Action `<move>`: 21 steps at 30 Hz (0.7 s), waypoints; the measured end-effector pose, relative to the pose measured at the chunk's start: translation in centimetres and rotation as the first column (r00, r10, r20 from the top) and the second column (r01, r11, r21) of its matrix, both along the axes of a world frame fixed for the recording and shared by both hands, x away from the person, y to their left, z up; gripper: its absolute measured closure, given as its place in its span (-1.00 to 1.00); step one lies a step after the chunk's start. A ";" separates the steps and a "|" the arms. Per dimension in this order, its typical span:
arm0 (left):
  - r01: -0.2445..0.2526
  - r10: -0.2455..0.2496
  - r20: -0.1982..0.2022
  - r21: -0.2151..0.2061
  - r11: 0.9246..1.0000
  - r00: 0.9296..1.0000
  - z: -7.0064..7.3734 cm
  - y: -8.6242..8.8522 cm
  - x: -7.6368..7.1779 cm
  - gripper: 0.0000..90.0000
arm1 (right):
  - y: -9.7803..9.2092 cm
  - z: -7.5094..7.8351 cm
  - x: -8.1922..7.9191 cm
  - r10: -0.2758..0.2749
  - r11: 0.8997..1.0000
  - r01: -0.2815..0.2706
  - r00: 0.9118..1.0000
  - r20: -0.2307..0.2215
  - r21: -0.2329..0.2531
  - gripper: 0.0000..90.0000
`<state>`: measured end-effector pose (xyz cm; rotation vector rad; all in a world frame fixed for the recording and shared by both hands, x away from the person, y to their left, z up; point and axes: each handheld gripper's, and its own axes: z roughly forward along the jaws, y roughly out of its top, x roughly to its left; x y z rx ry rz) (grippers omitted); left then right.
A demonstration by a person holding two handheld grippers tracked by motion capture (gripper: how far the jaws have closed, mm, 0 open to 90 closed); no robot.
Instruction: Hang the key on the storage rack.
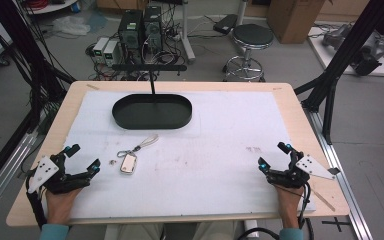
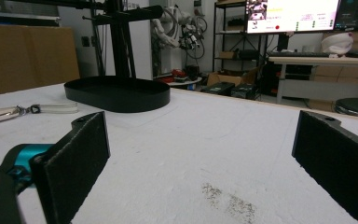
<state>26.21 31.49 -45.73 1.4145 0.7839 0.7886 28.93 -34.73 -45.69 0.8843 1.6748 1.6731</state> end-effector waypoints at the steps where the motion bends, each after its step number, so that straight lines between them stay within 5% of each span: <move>1: 0.000 0.000 -0.001 -0.001 1.000 1.000 0.0 0.0 0.0 -0.79 | 0.0 0.0 0.0 -0.002 1.000 0.002 1.000 0.000 0.002 -0.92; 21: -0.003 0.003 0.021 -0.010 1.000 1.000 -0.1 0.1 -0.2 -0.79 | 0.2 0.0 -0.3 -0.009 1.000 0.010 1.000 0.020 -0.008 -0.92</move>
